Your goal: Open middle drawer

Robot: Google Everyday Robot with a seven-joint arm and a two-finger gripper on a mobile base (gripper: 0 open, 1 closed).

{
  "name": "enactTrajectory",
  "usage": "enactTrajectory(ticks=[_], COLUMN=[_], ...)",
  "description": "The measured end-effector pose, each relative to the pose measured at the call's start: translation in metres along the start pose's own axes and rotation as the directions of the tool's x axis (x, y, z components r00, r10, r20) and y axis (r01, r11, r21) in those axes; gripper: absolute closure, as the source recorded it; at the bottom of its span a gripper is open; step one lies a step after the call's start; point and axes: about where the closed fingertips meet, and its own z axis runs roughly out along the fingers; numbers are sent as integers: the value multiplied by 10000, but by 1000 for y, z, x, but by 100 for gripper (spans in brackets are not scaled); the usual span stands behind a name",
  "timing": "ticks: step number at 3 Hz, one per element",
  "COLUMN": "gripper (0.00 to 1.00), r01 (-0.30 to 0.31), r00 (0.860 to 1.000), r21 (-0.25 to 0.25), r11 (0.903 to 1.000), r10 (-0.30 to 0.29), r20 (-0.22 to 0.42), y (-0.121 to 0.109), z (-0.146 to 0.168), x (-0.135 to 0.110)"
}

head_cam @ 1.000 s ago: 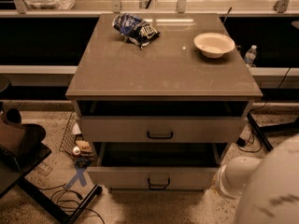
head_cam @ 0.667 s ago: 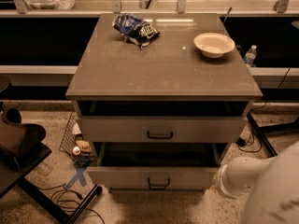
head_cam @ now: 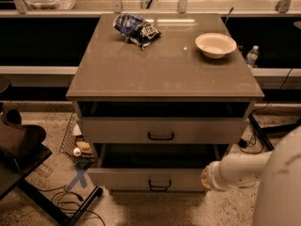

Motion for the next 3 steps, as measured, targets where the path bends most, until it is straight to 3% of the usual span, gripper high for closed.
enactTrajectory(ticks=[1, 2, 3], gripper=[100, 86, 62], r01=[1033, 556, 542], r00=[9905, 9912, 9913], r21=[-368, 217, 225], r11=[9940, 9982, 9983], r10=[-994, -578, -565], r20=[949, 1195, 1187], y=[3, -22, -23], z=[50, 62, 62], x=[-12, 8, 9])
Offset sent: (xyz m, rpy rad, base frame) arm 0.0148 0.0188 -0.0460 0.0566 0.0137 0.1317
